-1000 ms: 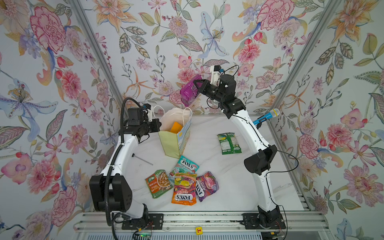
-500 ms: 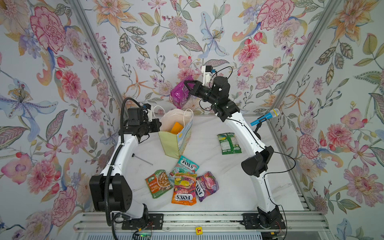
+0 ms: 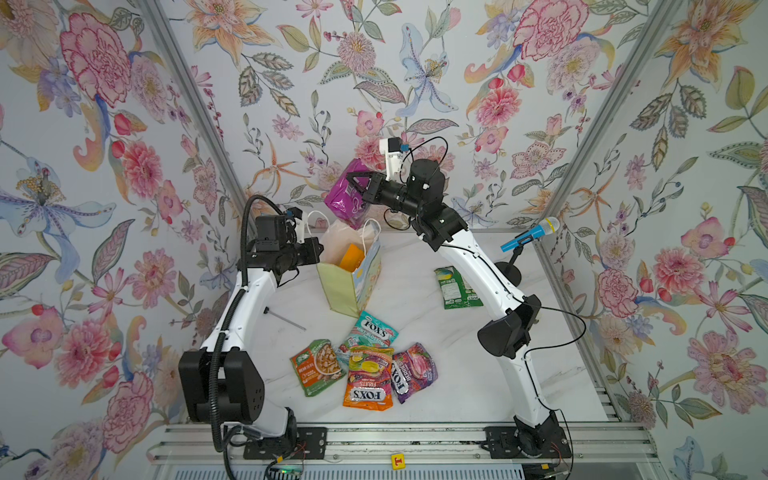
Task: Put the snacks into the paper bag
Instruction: 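Carry the purple pack with the right gripper toward the bag opening, then lower the purple pack into the bag opening with the right gripper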
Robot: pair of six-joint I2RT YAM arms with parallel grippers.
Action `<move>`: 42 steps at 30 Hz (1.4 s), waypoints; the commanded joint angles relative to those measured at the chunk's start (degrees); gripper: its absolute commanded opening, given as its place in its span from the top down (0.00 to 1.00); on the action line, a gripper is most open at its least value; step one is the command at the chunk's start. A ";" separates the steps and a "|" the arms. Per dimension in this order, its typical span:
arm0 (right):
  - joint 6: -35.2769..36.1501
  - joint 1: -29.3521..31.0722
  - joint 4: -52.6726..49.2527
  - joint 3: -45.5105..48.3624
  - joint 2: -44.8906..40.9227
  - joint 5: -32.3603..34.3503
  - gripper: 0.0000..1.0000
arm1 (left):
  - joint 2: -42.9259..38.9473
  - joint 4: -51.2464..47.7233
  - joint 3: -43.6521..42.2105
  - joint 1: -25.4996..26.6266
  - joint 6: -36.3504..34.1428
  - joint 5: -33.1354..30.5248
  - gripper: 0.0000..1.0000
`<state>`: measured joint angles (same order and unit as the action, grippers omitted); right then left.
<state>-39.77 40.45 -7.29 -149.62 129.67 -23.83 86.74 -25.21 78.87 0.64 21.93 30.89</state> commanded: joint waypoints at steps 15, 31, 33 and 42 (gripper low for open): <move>5.13 2.62 3.62 0.93 -9.26 -2.31 1.00 | -0.43 0.03 -0.91 -0.45 0.69 1.44 1.00; 0.45 2.62 4.54 4.89 -6.06 -7.01 1.00 | -0.37 -0.16 -0.82 -0.47 0.27 1.54 1.00; 0.17 2.62 5.23 6.36 -6.41 -7.13 1.00 | -0.34 -0.32 -0.87 -0.47 0.14 1.45 1.00; -0.40 2.34 6.54 12.16 -7.82 -8.14 1.00 | -0.17 -0.02 -0.98 -0.47 0.30 1.65 1.00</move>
<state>-39.90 43.05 -7.51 -138.74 124.18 -31.11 86.76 -25.23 78.87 0.64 21.93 31.33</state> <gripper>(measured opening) 0.047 0.047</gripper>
